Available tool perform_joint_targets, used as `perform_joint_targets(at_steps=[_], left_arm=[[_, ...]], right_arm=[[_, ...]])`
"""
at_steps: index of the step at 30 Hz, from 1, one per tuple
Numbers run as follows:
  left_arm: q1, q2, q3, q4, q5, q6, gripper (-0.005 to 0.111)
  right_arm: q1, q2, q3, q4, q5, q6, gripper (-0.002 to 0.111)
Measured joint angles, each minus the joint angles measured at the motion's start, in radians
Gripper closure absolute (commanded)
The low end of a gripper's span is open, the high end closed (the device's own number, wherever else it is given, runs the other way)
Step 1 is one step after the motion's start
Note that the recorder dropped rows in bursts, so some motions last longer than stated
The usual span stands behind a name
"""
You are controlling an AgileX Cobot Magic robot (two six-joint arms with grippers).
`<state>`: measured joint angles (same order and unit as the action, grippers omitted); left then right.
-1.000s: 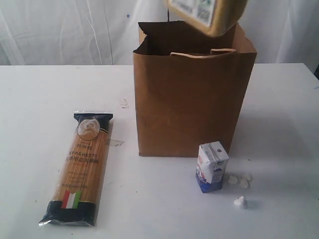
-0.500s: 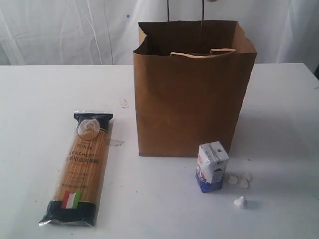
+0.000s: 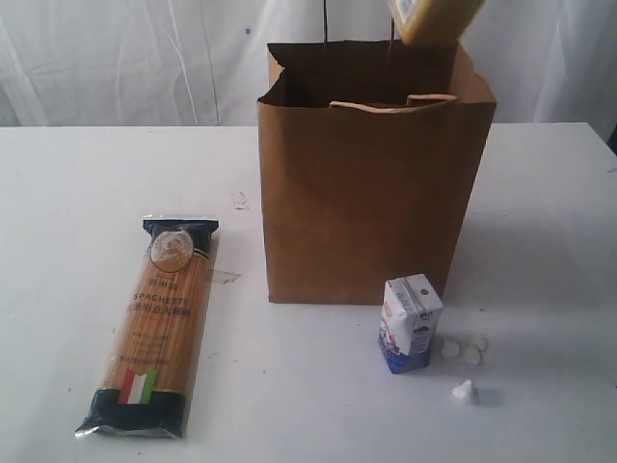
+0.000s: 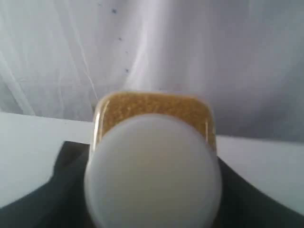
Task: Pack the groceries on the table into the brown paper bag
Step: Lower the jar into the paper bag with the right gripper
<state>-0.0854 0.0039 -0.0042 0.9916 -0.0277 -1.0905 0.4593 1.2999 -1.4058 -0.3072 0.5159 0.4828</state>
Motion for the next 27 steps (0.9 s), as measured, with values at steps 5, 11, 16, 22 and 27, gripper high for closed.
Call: perform_joint_targets(at_steps=[5, 11, 16, 22, 27], left_arm=[[0.0, 0.0, 0.0, 0.0, 0.0, 0.0, 0.106], [0.0, 0.0, 0.0, 0.0, 0.0, 0.0, 0.106], [0.0, 0.0, 0.0, 0.0, 0.0, 0.0, 0.106], [0.0, 0.0, 0.0, 0.0, 0.0, 0.0, 0.106], [0.0, 0.0, 0.0, 0.0, 0.0, 0.0, 0.106]], right_arm=[[-0.062, 0.033, 0.021, 0.259, -0.012, -0.181, 0.108], [-0.052, 0.037, 0.014, 0.467, -0.131, -0.33, 0.108], [-0.056, 0.107, 0.012, 0.474, -0.128, -0.359, 0.108], [-0.056, 0.194, 0.014, 0.52, -0.119, -0.362, 0.108], [-0.056, 0.234, 0.014, 0.53, -0.084, -0.363, 0.108]])
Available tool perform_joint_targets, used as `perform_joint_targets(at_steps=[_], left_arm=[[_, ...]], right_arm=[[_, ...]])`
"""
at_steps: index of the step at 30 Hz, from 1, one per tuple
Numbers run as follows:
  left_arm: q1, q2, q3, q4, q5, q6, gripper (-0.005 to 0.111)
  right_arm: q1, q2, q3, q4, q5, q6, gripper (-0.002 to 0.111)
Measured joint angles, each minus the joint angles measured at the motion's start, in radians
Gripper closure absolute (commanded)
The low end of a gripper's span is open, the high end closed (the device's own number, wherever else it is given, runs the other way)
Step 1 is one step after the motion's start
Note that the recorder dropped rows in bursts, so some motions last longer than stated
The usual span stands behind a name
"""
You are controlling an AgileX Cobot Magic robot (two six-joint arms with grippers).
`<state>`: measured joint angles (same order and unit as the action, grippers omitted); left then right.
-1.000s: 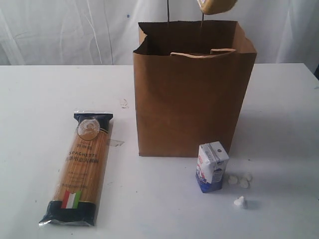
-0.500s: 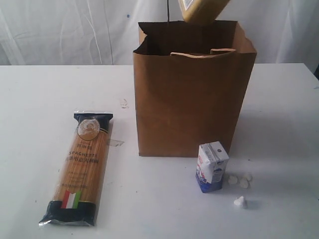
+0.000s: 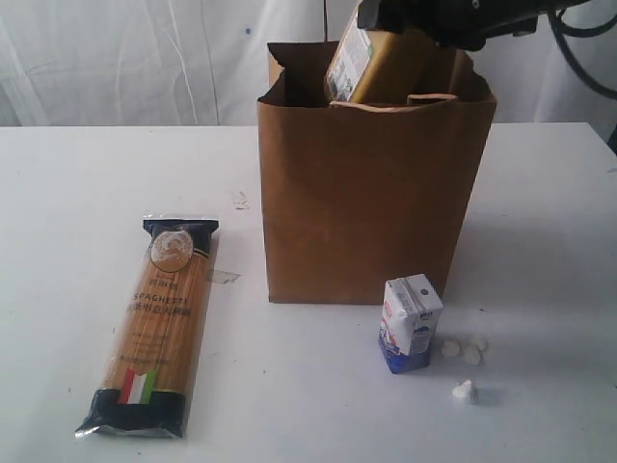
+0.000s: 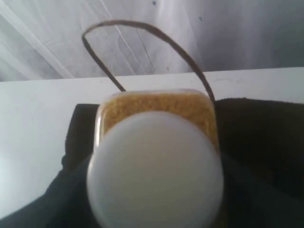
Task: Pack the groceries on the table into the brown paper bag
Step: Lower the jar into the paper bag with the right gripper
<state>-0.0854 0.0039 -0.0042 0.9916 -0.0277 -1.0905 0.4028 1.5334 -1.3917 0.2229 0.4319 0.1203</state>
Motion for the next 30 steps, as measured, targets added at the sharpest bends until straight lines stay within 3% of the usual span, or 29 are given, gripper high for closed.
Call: perform_joint_targets(at_steps=[8, 16, 23, 30], left_arm=[[0.0, 0.0, 0.0, 0.0, 0.0, 0.0, 0.106], [0.0, 0.0, 0.0, 0.0, 0.0, 0.0, 0.106], [0.0, 0.0, 0.0, 0.0, 0.0, 0.0, 0.106], [0.0, 0.0, 0.0, 0.0, 0.0, 0.0, 0.106]], right_arm=[[0.0, 0.056, 0.0, 0.011, 0.0, -0.004, 0.106], [0.0, 0.078, 0.0, 0.014, -0.02, -0.004, 0.082], [0.0, 0.078, 0.0, 0.017, -0.022, -0.004, 0.078], [0.0, 0.082, -0.002, 0.024, -0.007, -0.011, 0.057]])
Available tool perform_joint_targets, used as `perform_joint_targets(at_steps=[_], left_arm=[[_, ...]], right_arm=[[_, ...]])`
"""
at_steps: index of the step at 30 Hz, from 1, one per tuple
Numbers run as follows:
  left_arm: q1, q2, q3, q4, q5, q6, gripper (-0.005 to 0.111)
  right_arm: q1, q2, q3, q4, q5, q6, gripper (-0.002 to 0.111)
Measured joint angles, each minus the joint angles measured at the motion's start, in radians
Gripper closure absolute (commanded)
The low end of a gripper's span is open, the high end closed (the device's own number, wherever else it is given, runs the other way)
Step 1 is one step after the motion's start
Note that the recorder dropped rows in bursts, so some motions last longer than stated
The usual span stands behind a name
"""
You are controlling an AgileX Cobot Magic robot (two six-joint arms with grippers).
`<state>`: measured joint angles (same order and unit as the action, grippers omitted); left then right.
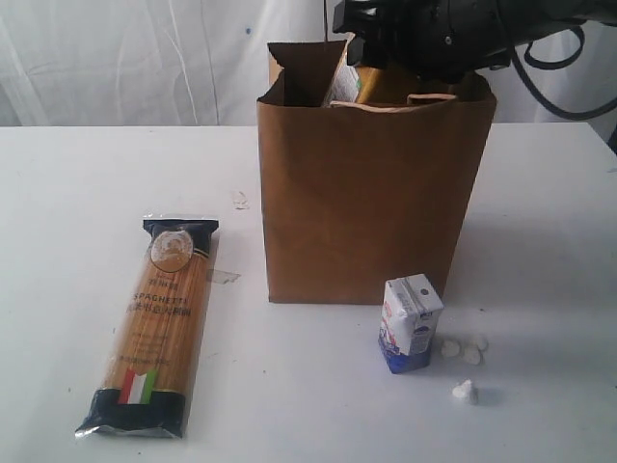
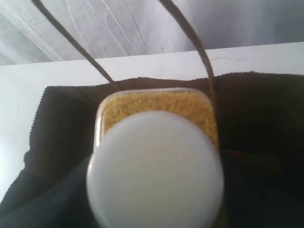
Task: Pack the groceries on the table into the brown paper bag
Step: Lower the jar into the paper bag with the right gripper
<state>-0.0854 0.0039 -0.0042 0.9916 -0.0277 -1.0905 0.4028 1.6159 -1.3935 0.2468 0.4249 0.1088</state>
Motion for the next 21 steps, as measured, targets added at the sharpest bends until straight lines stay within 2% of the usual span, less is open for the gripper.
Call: perform_joint_targets(at_steps=[21], left_arm=[[0.0, 0.0, 0.0, 0.0, 0.0, 0.0, 0.106]], right_arm=[[-0.002, 0.034, -0.015, 0.026, -0.004, -0.007, 0.056]])
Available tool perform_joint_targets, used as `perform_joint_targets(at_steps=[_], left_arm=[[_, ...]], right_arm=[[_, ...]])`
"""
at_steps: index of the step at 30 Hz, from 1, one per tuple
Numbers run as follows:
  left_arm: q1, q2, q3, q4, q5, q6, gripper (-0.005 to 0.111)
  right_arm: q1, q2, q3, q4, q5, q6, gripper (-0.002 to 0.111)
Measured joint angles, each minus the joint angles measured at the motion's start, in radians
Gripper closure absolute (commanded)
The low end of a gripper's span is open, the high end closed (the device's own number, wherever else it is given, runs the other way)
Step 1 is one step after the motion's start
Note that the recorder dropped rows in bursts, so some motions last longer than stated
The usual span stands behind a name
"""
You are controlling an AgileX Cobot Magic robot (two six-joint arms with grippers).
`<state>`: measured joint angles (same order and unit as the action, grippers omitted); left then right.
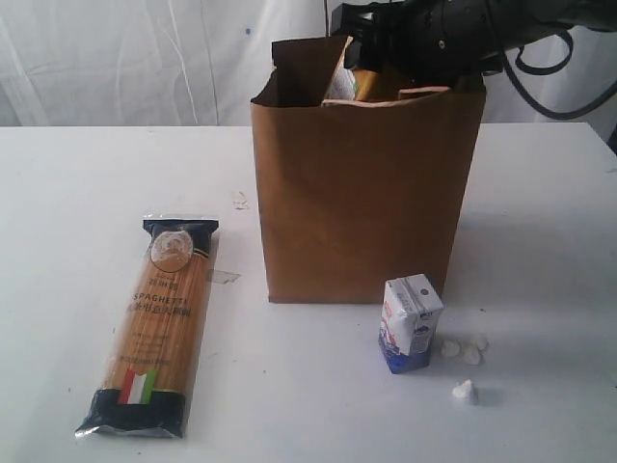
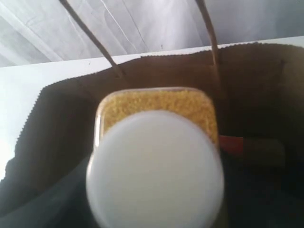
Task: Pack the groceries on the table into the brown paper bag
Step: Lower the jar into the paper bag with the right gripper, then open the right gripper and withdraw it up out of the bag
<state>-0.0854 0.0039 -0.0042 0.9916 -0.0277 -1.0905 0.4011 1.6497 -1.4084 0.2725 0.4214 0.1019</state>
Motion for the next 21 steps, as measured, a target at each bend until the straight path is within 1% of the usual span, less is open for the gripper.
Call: perform_joint_targets(at_steps=[2, 3, 4, 6, 10, 21], left_arm=[[0.0, 0.0, 0.0, 0.0, 0.0, 0.0, 0.106], [0.0, 0.0, 0.0, 0.0, 0.0, 0.0, 0.106], [0.0, 0.0, 0.0, 0.0, 0.0, 0.0, 0.106], [0.0, 0.0, 0.0, 0.0, 0.0, 0.0, 0.106], [0.0, 0.0, 0.0, 0.0, 0.0, 0.0, 0.106], [0.0, 0.0, 0.0, 0.0, 0.0, 0.0, 0.106]], right_arm=[[0.0, 0.0, 0.0, 0.0, 0.0, 0.0, 0.055], [0.0, 0.0, 0.0, 0.0, 0.0, 0.0, 0.052], [0.0, 0.0, 0.0, 0.0, 0.003, 0.0, 0.045], [0.0, 0.001, 0.0, 0.0, 0.044, 0.0, 0.037], [0.0, 0.005, 0.0, -0.029, 0.116, 0.0, 0.035], [0.0, -0.054, 0.0, -0.043, 0.118, -0.007, 0.035]])
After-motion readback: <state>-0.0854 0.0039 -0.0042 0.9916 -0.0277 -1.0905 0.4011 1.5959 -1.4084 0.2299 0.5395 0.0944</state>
